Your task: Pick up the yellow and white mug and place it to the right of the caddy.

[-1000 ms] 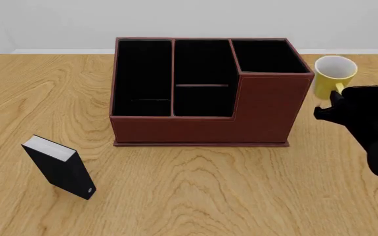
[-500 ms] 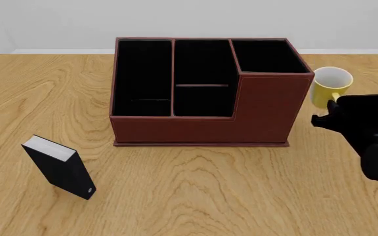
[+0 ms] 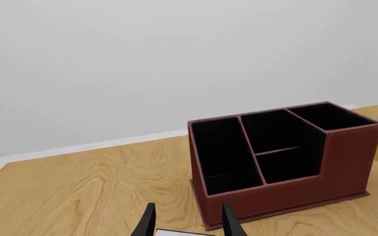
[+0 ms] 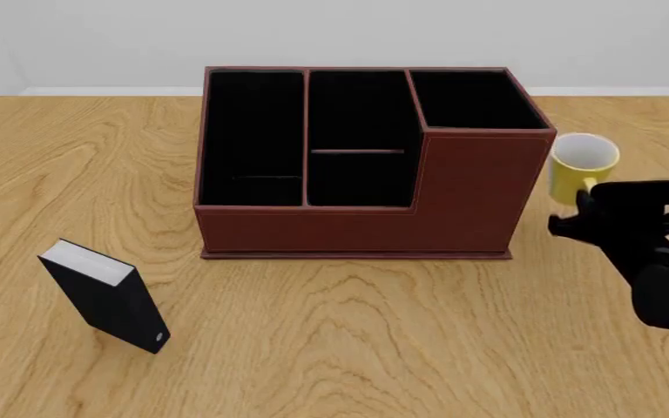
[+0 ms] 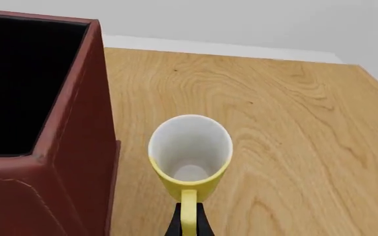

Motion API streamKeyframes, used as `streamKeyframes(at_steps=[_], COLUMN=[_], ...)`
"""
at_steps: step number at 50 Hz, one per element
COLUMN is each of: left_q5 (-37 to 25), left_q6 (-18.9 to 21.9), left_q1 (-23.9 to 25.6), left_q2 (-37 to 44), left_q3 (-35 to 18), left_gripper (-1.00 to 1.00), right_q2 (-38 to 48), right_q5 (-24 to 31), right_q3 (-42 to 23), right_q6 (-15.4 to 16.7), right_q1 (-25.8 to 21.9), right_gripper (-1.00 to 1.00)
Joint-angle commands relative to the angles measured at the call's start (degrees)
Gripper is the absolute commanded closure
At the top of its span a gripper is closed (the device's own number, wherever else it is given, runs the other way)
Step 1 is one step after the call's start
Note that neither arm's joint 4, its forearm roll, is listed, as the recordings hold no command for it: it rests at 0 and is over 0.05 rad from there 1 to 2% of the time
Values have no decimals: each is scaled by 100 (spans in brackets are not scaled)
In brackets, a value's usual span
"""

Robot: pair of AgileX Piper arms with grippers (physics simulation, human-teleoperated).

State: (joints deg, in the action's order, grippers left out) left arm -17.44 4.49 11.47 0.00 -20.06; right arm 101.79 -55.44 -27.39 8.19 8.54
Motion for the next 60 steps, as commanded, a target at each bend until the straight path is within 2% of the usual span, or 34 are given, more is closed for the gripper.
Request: streamKeyframes(at_steps=[1, 23, 35, 60], left_q5=[-10, -87, -136, -101], left_q6=[8, 108, 254, 225], left_q1=[10, 98, 140, 165], left_q2=[0, 0, 0, 0], left_q3=[-15, -40, -44, -33], left_gripper=[-100, -100, -100, -100], right_q2=[201, 704, 1169, 1549], right_q5=[-160, -376, -721, -857], right_q3=[25, -88, -113, -168], right_q6=[-36, -132, -198, -29], right_q1=[8, 66, 73, 199], right_gripper=[100, 100, 100, 100])
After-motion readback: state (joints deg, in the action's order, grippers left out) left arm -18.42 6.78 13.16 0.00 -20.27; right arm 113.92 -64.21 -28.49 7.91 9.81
